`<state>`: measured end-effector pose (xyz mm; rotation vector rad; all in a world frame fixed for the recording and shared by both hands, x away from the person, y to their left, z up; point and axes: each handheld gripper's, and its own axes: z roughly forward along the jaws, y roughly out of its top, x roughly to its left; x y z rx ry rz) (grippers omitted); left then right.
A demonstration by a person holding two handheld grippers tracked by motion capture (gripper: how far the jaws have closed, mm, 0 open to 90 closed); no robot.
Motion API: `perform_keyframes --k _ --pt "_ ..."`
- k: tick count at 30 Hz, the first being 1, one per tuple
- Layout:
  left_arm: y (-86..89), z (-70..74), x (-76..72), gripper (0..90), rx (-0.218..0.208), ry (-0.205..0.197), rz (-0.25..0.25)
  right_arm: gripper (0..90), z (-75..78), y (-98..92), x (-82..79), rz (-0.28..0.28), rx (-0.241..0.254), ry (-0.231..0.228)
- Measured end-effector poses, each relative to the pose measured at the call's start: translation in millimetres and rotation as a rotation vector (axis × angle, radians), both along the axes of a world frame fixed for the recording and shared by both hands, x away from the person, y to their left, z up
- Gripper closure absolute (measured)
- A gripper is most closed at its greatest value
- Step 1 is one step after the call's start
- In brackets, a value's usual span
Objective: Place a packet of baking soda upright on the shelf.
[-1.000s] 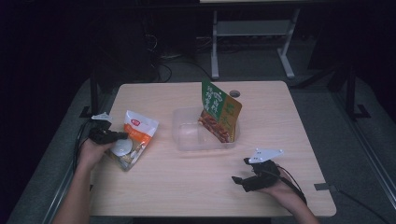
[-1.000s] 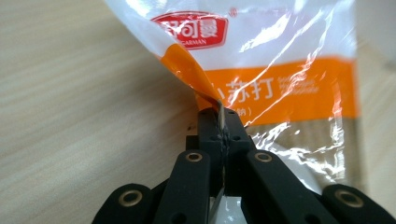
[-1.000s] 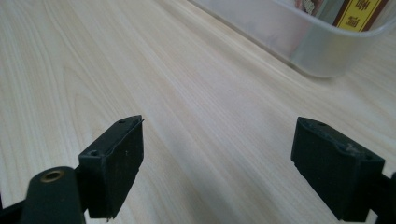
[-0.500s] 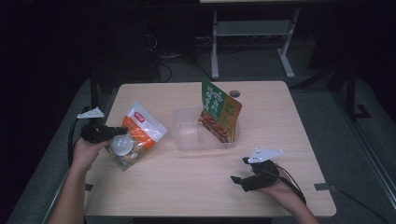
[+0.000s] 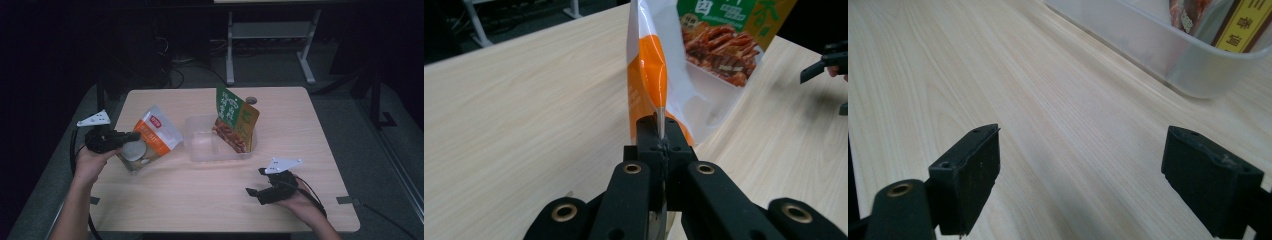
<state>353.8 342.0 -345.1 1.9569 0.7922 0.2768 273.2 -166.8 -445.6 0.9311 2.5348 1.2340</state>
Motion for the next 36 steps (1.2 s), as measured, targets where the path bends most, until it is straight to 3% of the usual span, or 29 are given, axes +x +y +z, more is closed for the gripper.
perform_keyframes --k 6,13,19,28,32,36 --pt "-10.8 15.3 -9.1 90.0 -0.041 -0.029 -0.053 13.9 3.4 4.9 0.1 0.014 0.012 0.007" --pt "-42.9 23.8 -17.0 89.9 -0.057 -0.054 -0.115 13.6 10.5 14.0 -0.4 0.048 0.034 -0.002" --pt "-73.0 19.8 -20.9 89.9 -0.100 -0.044 -0.166 13.9 16.9 22.9 0.3 0.071 0.079 -0.011" --pt "-110.3 6.0 -23.8 89.9 -0.095 -0.009 -0.252 14.9 29.3 43.6 13.2 0.112 0.129 -0.045" --pt "-120.8 1.8 -25.7 89.9 -0.102 0.002 -0.273 16.7 36.4 48.3 22.3 0.116 0.187 -0.059" --pt "-126.9 -0.6 -27.8 89.9 -0.122 0.005 -0.281 26.0 41.4 51.9 29.1 0.133 0.249 -0.067"
